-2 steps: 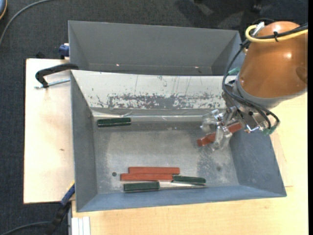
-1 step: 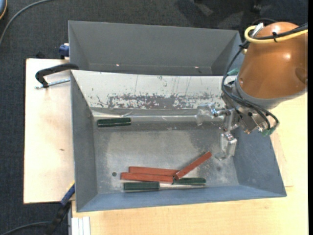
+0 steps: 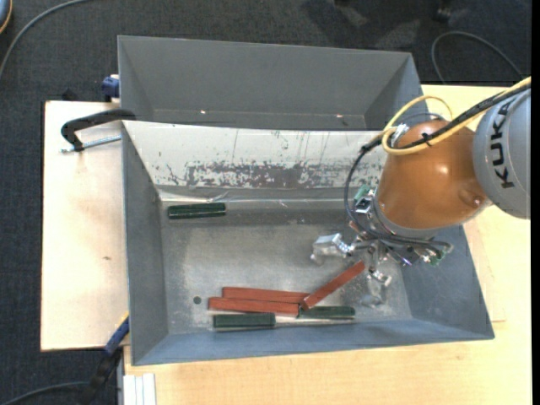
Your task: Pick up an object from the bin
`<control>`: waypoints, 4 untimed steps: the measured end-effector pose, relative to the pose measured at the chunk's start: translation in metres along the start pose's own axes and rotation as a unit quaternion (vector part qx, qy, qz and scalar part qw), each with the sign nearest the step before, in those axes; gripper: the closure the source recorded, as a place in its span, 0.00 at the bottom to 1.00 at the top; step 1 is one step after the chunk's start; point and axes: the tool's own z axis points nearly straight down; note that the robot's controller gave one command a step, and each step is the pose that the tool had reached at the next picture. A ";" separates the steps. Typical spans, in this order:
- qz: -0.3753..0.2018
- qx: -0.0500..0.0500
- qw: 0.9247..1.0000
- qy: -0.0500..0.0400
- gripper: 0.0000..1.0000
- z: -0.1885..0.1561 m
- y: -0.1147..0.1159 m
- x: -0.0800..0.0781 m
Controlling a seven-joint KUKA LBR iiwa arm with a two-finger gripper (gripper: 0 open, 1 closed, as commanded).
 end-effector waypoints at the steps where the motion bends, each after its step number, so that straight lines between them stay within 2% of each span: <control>1: -0.014 0.000 1.000 -0.001 0.00 0.045 -0.004 -0.015; 2: -0.014 0.002 1.000 -0.002 1.00 0.042 -0.004 -0.015; 3: -0.027 0.007 1.000 -0.007 1.00 -0.122 -0.002 -0.037; 4: -0.027 0.003 1.000 -0.004 0.00 -0.118 -0.001 -0.036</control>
Offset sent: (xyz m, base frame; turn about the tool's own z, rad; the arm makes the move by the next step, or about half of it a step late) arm 0.0128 0.0068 -0.0427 -0.0299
